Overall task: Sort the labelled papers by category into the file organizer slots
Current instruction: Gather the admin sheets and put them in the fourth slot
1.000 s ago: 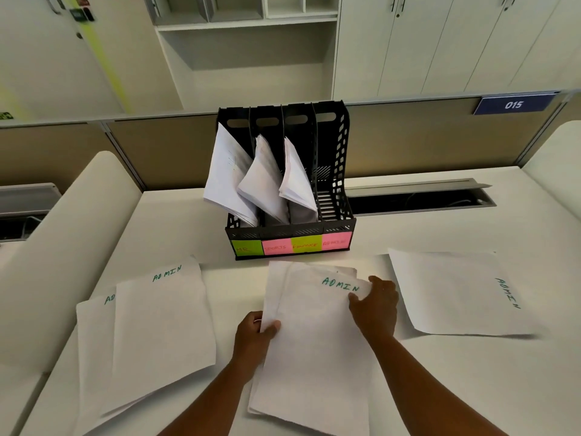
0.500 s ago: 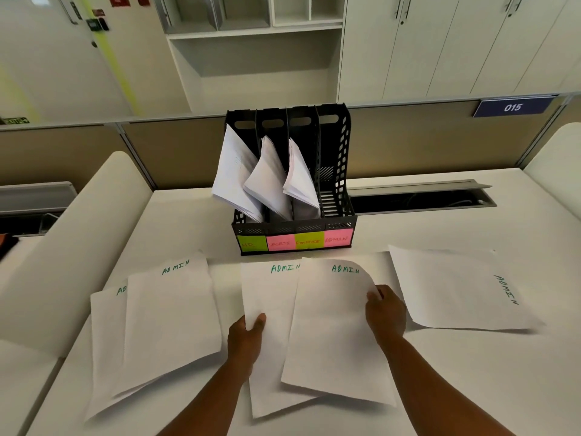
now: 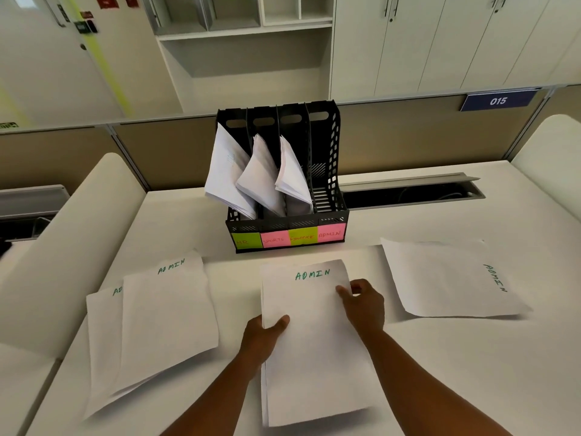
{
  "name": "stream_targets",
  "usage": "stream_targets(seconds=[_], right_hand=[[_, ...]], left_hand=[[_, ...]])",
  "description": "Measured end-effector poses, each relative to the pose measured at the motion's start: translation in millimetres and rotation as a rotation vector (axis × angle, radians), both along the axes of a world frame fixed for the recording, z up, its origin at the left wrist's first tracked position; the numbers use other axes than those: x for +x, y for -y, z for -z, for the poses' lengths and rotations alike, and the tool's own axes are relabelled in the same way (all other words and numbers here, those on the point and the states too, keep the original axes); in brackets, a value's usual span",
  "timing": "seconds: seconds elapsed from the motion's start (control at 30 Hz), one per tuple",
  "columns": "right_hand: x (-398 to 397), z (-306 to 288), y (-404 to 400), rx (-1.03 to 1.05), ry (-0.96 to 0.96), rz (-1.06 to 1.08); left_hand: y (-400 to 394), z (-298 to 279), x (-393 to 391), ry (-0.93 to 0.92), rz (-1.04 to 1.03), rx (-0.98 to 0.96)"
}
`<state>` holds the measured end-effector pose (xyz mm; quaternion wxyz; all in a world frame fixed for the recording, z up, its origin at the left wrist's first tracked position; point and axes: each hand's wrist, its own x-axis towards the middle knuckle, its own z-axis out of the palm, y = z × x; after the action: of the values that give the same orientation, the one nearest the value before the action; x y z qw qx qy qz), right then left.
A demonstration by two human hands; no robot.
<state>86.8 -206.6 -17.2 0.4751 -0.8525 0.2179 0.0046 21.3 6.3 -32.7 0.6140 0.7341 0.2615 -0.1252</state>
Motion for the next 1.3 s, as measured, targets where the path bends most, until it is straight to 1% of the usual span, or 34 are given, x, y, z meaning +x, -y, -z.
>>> stream_targets(seconds=[0.1,0.13,0.2,0.27,0.37,0.47,0.5,0.57,0.63,0.7,0.8,0.9,0.97,1.07,1.13,1.2,1.3], right_hand=[[-4.9,0.8,13.7,-0.232,0.093,0.134],[-6.2,1.3,20.2,-0.320,0.091,0.160],[-7.7,3.4,35.7,-0.467,0.009,0.181],[-7.8,5.9,51.0,-0.565,-0.103,0.185],[-6.7,9.8,67.2,-0.660,-0.229,0.187],[-5.3,10.9,73.9,-0.732,-0.311,0.169],[-4.3,10.2,74.6,-0.735,-0.313,0.167],[-2.9,7.8,72.4,-0.706,-0.256,0.160],[-1.9,5.4,63.0,-0.658,-0.148,0.061],[-2.7,5.0,45.9,-0.536,-0.055,-0.123],[-5.9,2.4,19.1,-0.295,0.000,-0.388],[-10.5,-1.2,-2.6,-0.164,0.028,-0.626],[-13.5,-3.2,-13.9,-0.095,-0.019,-0.744],[-14.6,-9.0,-22.9,-0.040,-0.173,-0.950],[-14.1,-15.5,-23.0,-0.054,-0.285,-1.086],[-14.3,-21.2,-20.1,-0.055,-0.412,-1.176],[-13.8,-27.0,-13.8,-0.124,-0.547,-1.283]], left_hand=[[0.6,-0.1,0.6,-0.013,-0.002,0.013],[0.1,0.1,0.7,-0.018,0.002,0.018],[-0.5,1.0,0.4,-0.026,0.002,0.025],[0.0,1.8,-0.3,-0.027,-0.007,0.028],[1.4,4.4,-1.2,-0.038,-0.007,0.036],[2.7,6.2,-1.6,-0.063,0.002,0.045],[2.7,6.7,-1.4,-0.066,0.005,0.050],[2.3,7.4,-0.6,-0.068,0.013,0.066],[2.0,7.7,0.5,-0.068,0.005,0.071],[2.3,7.4,2.2,-0.074,-0.013,0.071],[2.8,5.8,4.8,-0.085,-0.035,0.083],[1.3,3.1,6.4,-0.092,-0.058,0.103],[-1.0,2.5,7.5,-0.089,-0.068,0.108],[-4.1,1.2,6.1,-0.081,-0.083,0.111],[-5.9,-0.5,4.2,-0.089,-0.113,0.092],[-7.9,-1.1,5.1,-0.118,-0.175,0.073],[-11.5,-6.3,5.4,-0.216,-0.268,0.063]])
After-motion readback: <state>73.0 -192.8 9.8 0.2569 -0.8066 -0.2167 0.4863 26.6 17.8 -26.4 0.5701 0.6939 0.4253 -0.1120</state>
